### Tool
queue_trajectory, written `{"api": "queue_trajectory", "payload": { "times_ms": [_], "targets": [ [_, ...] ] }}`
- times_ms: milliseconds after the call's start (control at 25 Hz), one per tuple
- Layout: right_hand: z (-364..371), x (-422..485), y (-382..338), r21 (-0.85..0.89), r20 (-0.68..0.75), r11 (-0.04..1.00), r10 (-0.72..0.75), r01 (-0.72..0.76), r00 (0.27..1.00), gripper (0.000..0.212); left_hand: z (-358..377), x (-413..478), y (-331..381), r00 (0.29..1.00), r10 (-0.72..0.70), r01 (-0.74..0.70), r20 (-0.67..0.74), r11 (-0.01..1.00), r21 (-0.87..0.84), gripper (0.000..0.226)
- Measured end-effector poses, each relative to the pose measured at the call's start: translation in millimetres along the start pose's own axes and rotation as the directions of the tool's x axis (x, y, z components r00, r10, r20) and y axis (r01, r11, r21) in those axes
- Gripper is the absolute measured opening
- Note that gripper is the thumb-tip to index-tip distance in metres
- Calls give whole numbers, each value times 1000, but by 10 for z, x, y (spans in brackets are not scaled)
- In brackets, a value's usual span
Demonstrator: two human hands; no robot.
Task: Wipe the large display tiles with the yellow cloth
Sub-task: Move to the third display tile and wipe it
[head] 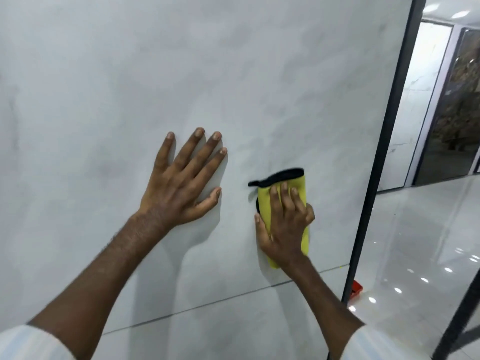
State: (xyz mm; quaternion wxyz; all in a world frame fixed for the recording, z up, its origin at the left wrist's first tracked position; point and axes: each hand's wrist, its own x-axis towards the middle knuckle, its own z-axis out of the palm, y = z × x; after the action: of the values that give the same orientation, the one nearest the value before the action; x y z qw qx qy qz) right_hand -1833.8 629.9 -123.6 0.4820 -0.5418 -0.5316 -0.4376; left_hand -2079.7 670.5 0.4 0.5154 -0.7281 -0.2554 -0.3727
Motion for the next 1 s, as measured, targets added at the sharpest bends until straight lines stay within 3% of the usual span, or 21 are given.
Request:
{"api": "queue_trajectory", "payload": {
  "times_ms": [160, 320, 480, 640, 760, 880, 1000],
  "targets": [
    [-16, 411, 30, 26, -18, 998, -59, 59, 998, 72, -3, -16, 19, 1000, -13, 13, 17, 1000, 10, 71],
    [-30, 994, -100, 79, -129, 996, 43, -33, 991, 70, -20, -15, -1, 999, -15, 14, 31, 1000, 23, 71],
    [77, 203, -40, 72, -82, 995, -64, 70, 995, 70, -52, 8, 13, 999, -15, 14, 51, 1000, 22, 70],
    [197, -1009, 56, 103, 27, 995, -8, 5, 1000, 73, -182, -118, 11, 998, -31, 34, 52, 997, -73, 66],
    [201, -1602, 32, 95, 120, 995, -6, -5, 993, 76, -245, -545, 72, 990, -89, 92, 106, 996, -20, 70],
    [167, -1483, -91, 144, 121, 989, 22, -40, 992, 77, -146, -855, 34, 987, -38, 28, 155, 997, 68, 75],
    [114, -659, -269, 177, 39, 984, -25, 18, 999, 74, -44, -905, 51, 994, -59, 49, 90, 993, 107, 76]
  ]
}}
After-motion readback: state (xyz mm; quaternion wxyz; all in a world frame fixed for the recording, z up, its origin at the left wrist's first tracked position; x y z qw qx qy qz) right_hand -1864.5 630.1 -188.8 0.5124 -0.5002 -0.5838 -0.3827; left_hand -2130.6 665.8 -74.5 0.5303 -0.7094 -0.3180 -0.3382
